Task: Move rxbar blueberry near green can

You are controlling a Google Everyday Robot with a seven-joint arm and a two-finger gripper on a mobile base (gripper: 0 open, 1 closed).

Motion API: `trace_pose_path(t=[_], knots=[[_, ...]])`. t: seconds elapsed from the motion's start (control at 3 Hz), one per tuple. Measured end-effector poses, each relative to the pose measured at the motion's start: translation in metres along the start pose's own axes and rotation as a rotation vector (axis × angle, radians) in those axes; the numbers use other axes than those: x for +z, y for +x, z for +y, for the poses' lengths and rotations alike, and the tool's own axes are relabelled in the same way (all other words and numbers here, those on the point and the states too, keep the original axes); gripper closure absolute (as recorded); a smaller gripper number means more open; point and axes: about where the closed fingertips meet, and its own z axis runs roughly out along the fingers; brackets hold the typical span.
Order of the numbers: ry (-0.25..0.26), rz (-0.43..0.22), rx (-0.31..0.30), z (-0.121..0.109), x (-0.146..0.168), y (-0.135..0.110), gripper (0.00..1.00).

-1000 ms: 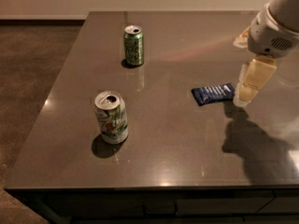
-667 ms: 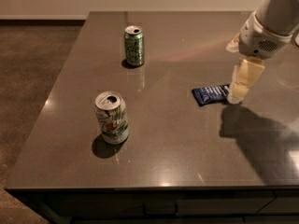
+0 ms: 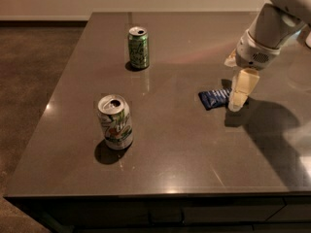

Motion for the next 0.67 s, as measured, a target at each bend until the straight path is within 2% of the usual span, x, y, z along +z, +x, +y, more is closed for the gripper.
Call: trace_pose_path(t=[0.33,0.67], knots=[[-0.029,-0.009,-0.008,-0.0008,0.0163,-0.0005,0.00],[-0.048,-0.013,-0.016,0.0029,0.0246,0.0001,0.16]])
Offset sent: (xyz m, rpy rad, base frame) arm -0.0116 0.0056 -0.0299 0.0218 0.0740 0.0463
